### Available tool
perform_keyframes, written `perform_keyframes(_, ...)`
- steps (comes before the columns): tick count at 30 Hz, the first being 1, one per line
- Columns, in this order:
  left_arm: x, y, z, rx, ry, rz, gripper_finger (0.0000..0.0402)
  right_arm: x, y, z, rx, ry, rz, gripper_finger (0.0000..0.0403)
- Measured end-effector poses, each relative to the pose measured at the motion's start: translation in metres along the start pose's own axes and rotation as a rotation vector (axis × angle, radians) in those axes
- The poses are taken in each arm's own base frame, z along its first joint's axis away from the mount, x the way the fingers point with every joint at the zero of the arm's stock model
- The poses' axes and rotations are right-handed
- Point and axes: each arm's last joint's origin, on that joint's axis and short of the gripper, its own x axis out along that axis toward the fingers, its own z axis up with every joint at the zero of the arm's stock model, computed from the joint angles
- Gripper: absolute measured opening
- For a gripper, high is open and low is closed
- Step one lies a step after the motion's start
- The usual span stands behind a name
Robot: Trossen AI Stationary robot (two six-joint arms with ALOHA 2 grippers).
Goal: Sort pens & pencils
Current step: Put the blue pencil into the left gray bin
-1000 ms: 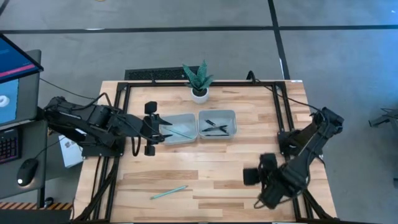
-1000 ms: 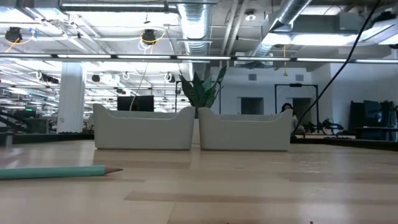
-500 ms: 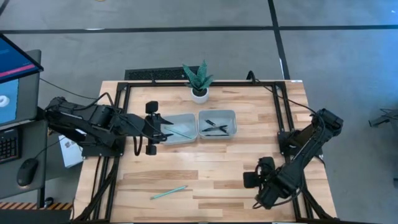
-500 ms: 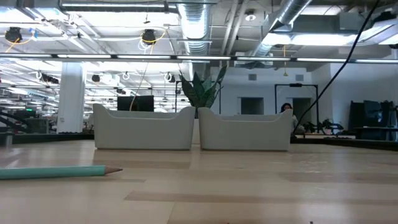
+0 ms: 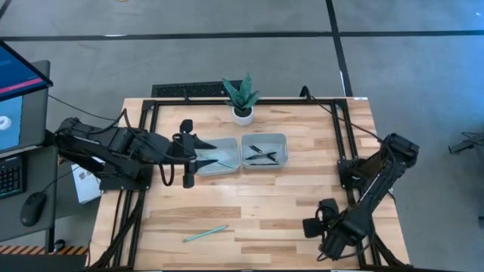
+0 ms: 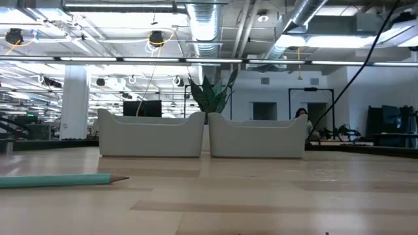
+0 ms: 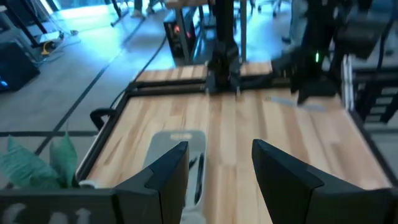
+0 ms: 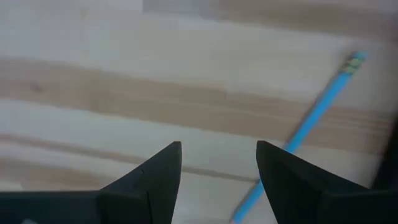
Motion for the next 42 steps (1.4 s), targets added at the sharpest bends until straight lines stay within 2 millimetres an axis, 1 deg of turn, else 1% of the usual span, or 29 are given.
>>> perform_keyframes(2,0.001,-0.001,0.003,-0.024,-0.026,-0.001,0.0169,0.009,-0.005,-0.006,-0.020,0.017,0.031,0.0230)
perform_keyframes(5,0.002,-0.001,0.004,-0.051,-0.042,-0.003,0.0169,0.017,-0.010,-0.010,-0.039,0.030,0.043,0.0230)
perform_keyframes(9,0.002,-0.001,0.005,-0.096,-0.047,-0.001,0.0169,0.017,-0.016,-0.013,-0.070,0.019,0.032,0.0230)
perform_keyframes(17,0.002,-0.001,0.005,-0.173,-0.049,-0.001,0.0169,0.015,-0.031,-0.029,-0.155,0.040,0.057,0.0230)
perform_keyframes(21,0.009,-0.004,0.005,-0.179,-0.043,0.002,0.0169,0.014,-0.035,-0.032,-0.172,0.051,0.059,0.0230)
perform_keyframes(26,0.029,-0.012,0.004,-0.156,-0.041,0.006,0.0169,0.013,-0.027,-0.033,-0.154,0.011,0.183,0.0230)
perform_keyframes(29,0.039,-0.016,0.003,-0.130,-0.042,0.009,0.0169,0.013,-0.024,-0.035,-0.171,0.023,0.217,0.0230)
perform_keyframes(32,0.046,-0.018,0.003,-0.123,-0.047,0.012,0.0169,0.013,-0.027,-0.035,-0.119,0.034,0.186,0.0230)
perform_keyframes(35,0.047,-0.015,0.005,-0.133,-0.062,0.021,0.0169,0.013,-0.032,-0.037,-0.075,0.090,0.100,0.0230)
perform_keyframes(37,0.048,-0.013,0.005,-0.143,-0.063,0.027,0.0169,0.014,-0.035,-0.036,-0.071,0.098,0.052,0.0230)
perform_keyframes(42,0.047,-0.011,0.008,-0.161,-0.090,0.026,0.0169,0.015,-0.036,-0.036,-0.036,0.087,0.036,0.0230)
